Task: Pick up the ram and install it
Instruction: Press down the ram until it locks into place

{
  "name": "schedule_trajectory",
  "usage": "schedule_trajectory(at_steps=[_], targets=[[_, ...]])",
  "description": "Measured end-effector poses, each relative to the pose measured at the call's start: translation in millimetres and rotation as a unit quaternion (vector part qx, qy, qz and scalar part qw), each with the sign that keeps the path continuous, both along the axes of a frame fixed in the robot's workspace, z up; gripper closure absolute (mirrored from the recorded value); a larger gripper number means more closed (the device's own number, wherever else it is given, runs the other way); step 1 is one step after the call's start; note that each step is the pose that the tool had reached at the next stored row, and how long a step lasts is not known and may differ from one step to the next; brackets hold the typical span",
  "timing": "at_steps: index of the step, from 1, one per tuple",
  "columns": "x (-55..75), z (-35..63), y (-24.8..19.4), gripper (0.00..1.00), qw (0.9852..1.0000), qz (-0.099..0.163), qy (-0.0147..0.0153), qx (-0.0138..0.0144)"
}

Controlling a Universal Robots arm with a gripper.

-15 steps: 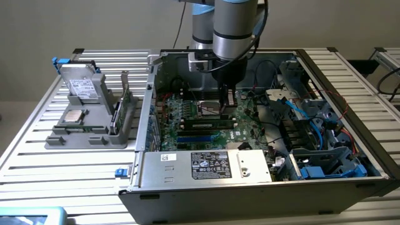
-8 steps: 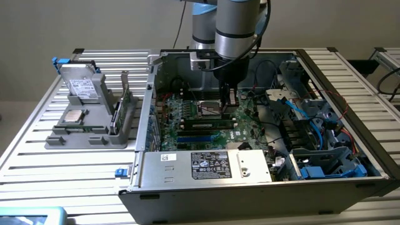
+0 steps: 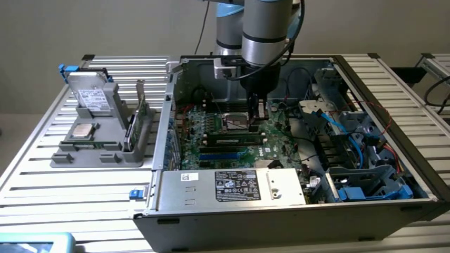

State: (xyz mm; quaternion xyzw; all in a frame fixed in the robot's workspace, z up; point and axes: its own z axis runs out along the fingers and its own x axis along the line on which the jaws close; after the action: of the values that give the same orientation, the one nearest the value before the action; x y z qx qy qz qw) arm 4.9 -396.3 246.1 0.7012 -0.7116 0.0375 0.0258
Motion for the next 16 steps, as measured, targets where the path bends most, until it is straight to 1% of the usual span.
schedule_trajectory(at_steps=[1, 3, 6, 8, 12, 16], targets=[[0.0, 0.0, 0.0, 0.88, 1.0000, 0.000, 0.0000, 0.0000], [0.0, -0.2, 0.0, 0.89, 1.0000, 0.000, 0.0000, -0.0002], [0.2, -1.5, 0.0, 0.89, 1.0000, 0.000, 0.0008, -0.0046], [0.2, -2.6, 0.0, 0.89, 1.0000, -0.001, 0.0014, -0.0059], [0.2, -4.6, 0.0, 0.89, 1.0000, -0.003, 0.0046, -0.0075], [0.7, -6.5, 0.0, 0.89, 0.9999, -0.007, 0.0051, -0.0076]])
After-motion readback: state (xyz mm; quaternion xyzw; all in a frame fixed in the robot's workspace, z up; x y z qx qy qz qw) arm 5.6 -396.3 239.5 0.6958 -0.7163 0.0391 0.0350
